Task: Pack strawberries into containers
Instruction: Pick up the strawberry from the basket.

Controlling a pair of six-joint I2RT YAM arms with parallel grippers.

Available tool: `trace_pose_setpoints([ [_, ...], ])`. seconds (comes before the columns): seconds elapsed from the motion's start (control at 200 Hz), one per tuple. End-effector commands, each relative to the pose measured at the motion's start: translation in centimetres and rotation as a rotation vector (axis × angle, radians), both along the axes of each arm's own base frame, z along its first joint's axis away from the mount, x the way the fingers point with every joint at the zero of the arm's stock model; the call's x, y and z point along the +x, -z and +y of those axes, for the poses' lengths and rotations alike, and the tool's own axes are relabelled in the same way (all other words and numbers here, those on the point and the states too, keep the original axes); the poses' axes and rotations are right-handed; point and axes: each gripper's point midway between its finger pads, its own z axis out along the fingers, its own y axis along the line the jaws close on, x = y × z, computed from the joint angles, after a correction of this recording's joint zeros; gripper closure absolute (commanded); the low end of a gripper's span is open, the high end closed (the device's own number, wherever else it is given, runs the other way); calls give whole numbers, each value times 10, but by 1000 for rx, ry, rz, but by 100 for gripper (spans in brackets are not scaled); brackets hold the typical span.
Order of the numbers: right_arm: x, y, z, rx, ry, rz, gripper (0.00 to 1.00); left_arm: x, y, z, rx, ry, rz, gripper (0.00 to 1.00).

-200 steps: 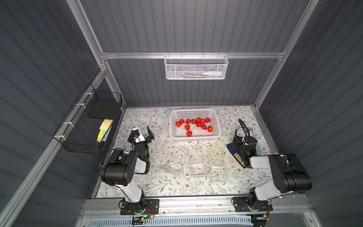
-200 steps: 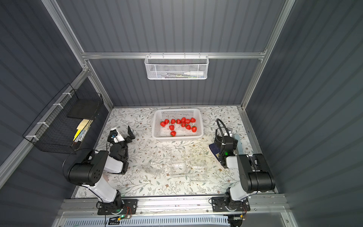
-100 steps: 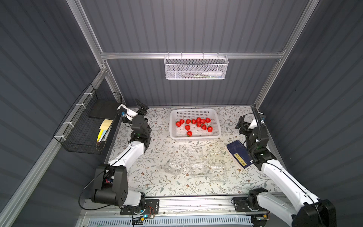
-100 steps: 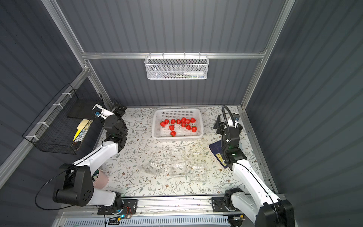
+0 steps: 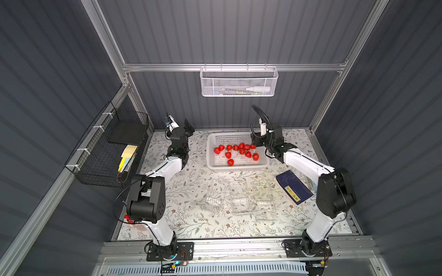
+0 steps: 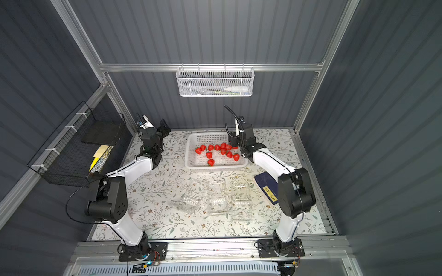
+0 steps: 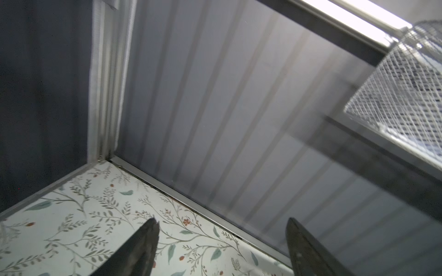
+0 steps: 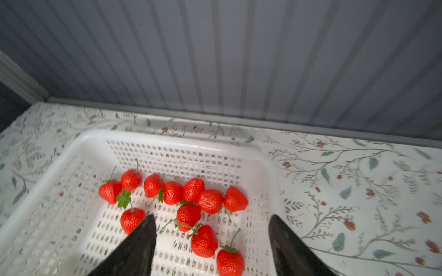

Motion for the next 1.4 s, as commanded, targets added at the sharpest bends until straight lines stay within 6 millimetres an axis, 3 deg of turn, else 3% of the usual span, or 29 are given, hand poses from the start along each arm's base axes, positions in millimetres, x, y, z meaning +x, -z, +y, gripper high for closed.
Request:
trace_pose_setpoints([
  [0.0,1,18,28,63,-106,121,40,11,2,-42,23,189,-3,14],
  [0.115,9,44,46,41,-168,181,57,19,25,-68,38,307,26,16],
  [0.24,19,70,53,-40,-224,208,63,25,47,-82,38,369,59,30],
  [0.385,31,96,49,-154,-237,234,55,29,63,-86,40,384,89,34],
  [0.595,32,118,42,-216,-227,280,44,32,73,-85,37,375,115,26],
  [0.85,47,137,30,-298,-173,297,40,32,78,-87,31,379,127,25],
  [1.006,57,145,25,-334,-142,286,38,34,92,-84,34,368,161,25],
  [1.021,57,146,25,-337,-141,286,38,39,78,-86,31,369,131,25],
  [1.056,60,148,24,-340,-136,286,39,40,78,-87,30,372,129,25],
  [1.391,65,169,34,-293,-151,350,41,42,87,-88,29,374,147,25],
])
